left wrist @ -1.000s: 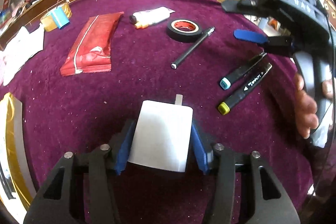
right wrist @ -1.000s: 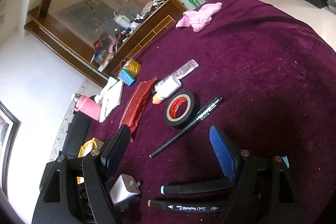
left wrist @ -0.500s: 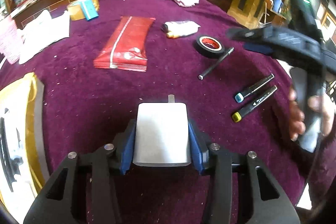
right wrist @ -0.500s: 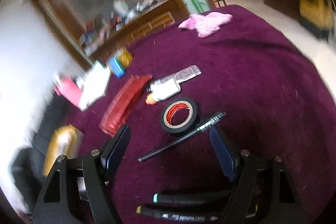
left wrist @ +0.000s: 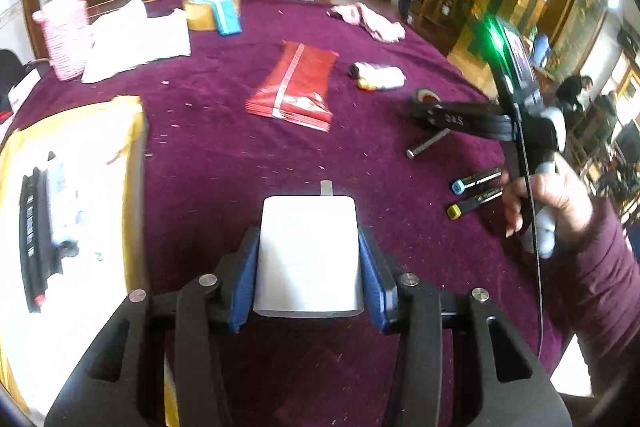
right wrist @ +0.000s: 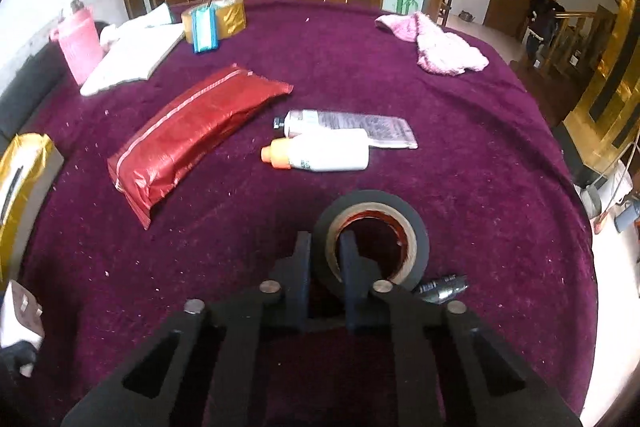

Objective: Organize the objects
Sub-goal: 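Grasp the black tape roll with the right tool while the left tool holds the white box, then place the white box in the tray with the left tool while the right tool places the tape roll there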

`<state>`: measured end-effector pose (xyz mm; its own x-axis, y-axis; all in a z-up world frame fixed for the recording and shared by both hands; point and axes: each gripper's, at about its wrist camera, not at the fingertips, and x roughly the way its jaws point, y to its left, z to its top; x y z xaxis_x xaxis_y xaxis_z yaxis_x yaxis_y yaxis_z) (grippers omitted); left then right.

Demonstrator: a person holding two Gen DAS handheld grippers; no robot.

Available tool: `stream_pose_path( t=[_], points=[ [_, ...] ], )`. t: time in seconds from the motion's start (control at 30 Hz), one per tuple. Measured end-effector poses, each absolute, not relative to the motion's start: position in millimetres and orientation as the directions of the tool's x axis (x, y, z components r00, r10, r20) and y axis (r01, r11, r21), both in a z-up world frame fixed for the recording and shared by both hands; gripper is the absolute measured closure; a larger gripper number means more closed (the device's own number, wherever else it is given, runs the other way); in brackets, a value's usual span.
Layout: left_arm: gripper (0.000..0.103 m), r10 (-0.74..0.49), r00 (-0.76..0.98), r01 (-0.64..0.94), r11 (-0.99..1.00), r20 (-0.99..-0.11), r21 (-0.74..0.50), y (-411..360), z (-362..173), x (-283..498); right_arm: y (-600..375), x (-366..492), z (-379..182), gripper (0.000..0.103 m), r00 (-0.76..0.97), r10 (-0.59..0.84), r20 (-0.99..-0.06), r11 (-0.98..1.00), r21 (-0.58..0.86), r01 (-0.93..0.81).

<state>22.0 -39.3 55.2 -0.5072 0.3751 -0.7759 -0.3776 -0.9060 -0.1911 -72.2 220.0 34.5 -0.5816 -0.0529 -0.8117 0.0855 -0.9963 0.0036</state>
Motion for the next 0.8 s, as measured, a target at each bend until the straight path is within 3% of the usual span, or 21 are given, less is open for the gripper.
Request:
stream_pose_path(
  t=[0.4,0.8],
  points=[
    [0.059,0.280,-0.628,-0.170,-0.960,-0.726,-0.223,-155,79,53,219,-34,75,0.093,-0.632,-0.240,-0.737,-0.969,0.223,0.109],
    [0.058,0.112,-0.600,0.024,-0.987,-0.792,-0.158,-230,40,68,79,13,114,0.092,-0.528,-0.488,-0.695,-0.861,0.287,0.419]
  ],
)
